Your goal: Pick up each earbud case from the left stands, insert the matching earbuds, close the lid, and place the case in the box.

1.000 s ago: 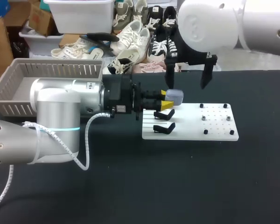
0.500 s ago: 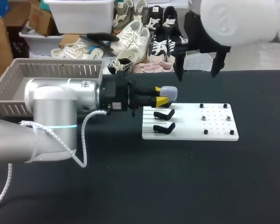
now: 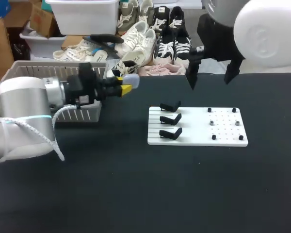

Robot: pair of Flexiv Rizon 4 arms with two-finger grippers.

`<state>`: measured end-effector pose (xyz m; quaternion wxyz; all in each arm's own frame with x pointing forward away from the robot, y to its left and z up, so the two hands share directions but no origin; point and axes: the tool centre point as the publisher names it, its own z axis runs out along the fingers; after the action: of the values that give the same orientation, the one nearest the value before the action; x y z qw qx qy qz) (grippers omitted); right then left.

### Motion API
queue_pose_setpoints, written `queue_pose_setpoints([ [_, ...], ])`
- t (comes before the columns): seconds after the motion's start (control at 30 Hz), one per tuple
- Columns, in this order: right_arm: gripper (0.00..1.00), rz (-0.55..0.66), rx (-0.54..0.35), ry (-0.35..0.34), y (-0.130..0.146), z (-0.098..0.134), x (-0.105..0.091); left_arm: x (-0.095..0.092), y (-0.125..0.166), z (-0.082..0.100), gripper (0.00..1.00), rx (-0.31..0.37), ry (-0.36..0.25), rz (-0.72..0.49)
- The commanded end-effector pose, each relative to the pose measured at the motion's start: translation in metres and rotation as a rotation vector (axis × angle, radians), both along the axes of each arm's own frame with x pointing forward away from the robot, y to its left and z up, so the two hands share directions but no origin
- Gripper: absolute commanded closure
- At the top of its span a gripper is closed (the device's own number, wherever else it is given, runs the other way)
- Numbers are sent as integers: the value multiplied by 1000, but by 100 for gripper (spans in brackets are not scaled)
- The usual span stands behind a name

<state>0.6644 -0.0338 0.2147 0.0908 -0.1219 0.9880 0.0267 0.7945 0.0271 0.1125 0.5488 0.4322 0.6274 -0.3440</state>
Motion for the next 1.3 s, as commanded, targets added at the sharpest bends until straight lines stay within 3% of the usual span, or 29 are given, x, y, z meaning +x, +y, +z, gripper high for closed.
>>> queue_pose_setpoints([
  [0.03, 0, -6, 12, -53, -2, -1, -5, 9, 38, 5, 100, 71, -29, 293],
  [0.33, 0, -6, 12, -53, -2, -1, -5, 37, 98, 16, 100, 217, -58, 482],
  [0.43, 0, -6, 12, -53, -2, -1, -5, 45, 114, 13, 100, 252, -39, 536],
  [0.67, 0, -6, 12, -53, -2, -1, -5, 59, 141, -9, 100, 380, 40, 612],
  [0.87, 0, -6, 12, -53, -2, -1, -5, 63, 156, -32, 100, 407, 162, 675],
  [1.03, 0, -6, 12, -53, -2, -1, -5, 62, 157, -32, 100, 410, 175, 688],
  [1.07, 0, -6, 12, -53, -2, -1, -5, 61, 156, -32, 94, 406, 175, 693],
  [1.1, 0, -6, 12, -53, -2, -1, -5, 58, 156, -32, 61, 405, 176, 693],
  [1.13, 0, -6, 12, -53, -2, -1, -5, 56, 156, -31, 7, 405, 176, 695],
  [1.17, 0, -6, 12, -53, -2, -1, -5, 55, 156, -30, 0, 404, 173, 703],
  [1.3, 0, -6, 12, -53, -2, -1, -5, 47, 156, -26, 0, 391, 165, 705],
])
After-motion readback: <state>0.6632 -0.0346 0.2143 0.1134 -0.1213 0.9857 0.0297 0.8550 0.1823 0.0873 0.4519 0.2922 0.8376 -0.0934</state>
